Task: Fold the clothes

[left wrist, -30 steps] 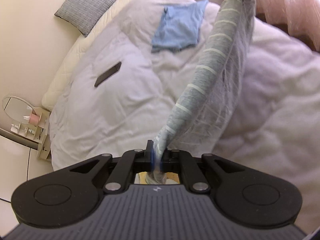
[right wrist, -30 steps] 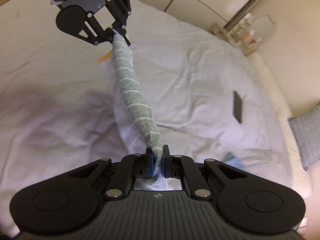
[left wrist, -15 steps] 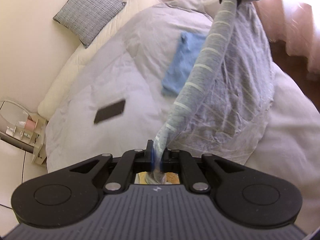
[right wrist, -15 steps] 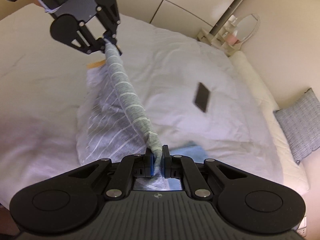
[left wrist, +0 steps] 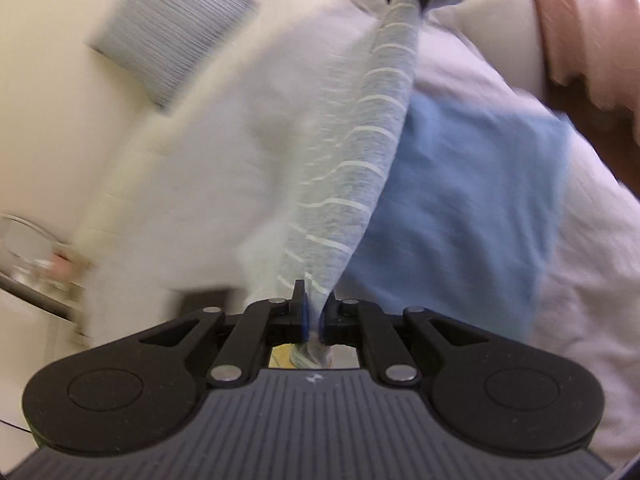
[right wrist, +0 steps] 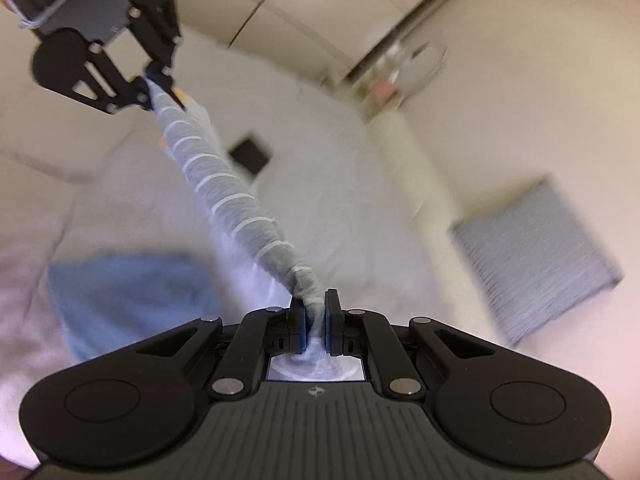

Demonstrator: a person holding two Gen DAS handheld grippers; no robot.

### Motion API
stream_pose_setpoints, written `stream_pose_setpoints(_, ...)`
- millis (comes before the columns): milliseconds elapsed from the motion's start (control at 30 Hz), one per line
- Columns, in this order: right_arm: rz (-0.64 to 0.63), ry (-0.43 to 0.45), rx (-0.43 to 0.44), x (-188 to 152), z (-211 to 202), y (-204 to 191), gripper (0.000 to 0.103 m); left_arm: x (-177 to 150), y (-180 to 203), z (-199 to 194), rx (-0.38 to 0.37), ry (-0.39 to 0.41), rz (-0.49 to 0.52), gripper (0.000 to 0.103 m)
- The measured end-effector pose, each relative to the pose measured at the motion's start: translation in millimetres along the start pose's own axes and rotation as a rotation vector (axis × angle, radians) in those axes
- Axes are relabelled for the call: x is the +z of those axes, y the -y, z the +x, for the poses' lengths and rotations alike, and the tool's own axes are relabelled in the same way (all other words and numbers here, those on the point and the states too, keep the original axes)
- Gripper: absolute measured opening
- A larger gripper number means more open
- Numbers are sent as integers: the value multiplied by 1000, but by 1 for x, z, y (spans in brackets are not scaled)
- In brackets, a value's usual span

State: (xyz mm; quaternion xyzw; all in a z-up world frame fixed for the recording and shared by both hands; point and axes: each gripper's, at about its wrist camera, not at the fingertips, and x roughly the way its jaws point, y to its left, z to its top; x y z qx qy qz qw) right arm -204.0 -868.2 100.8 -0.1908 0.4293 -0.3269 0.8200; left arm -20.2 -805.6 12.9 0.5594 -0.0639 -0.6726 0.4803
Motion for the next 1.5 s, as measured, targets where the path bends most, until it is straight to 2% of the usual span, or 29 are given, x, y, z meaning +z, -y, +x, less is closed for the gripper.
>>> stream_pose_setpoints(133, 22, -117, 115, -69, 63, -47, 7, -22, 69, 56, -100, -85, 45, 5)
stream_pose_setpoints(267, -8, -169, 189, -107, 86, -91, 8, -37, 91, 59, -67, -78, 58, 10)
stream_pose_setpoints(333, -31, -174, 186, -117, 85, -99, 25, -39, 95, 55, -52, -67, 70, 11)
stream_pose_setpoints(400, -52, -180, 178, -123, 84, -104, 34, -39, 96, 56, -36, -53, 95, 12)
stream_pose_setpoints(533, -68, -193, 168, -129, 76, -104, 40, -47, 101, 54, 5, -21, 145, 15)
stream_pose_setpoints(733, -149, -165, 106, -139, 73, -109, 40, -55, 113, 56, 59, 26, 180, 14)
stream_pose_setpoints(800, -191, -161, 54, -142, 72, -119, 39, -58, 114, 58, 71, 41, 153, 13)
stream_pose_setpoints(933, -241, -136, 12, -148, 77, -143, 20, -66, 115, 58, 96, 81, 76, 7)
stream_pose_setpoints(1033, -226, -121, -44, -152, 82, -151, 9, -71, 118, 56, 128, 126, 50, 5)
stream_pose_setpoints(1133, -187, -110, -98, -155, 85, -153, 6, -73, 120, 50, 179, 173, 38, 4)
stream_pose_setpoints(1267, -168, -51, -206, -153, 71, -155, 4, -78, 128, 37, 276, 230, 52, 4)
stream_pose_setpoints(1400, -143, -28, -256, -157, 58, -170, 4, -87, 151, 55, 275, 192, 120, 4)
stream_pose_setpoints(1500, -170, -32, -271, -167, 64, -182, 4, -93, 163, 62, 309, 198, 136, 5)
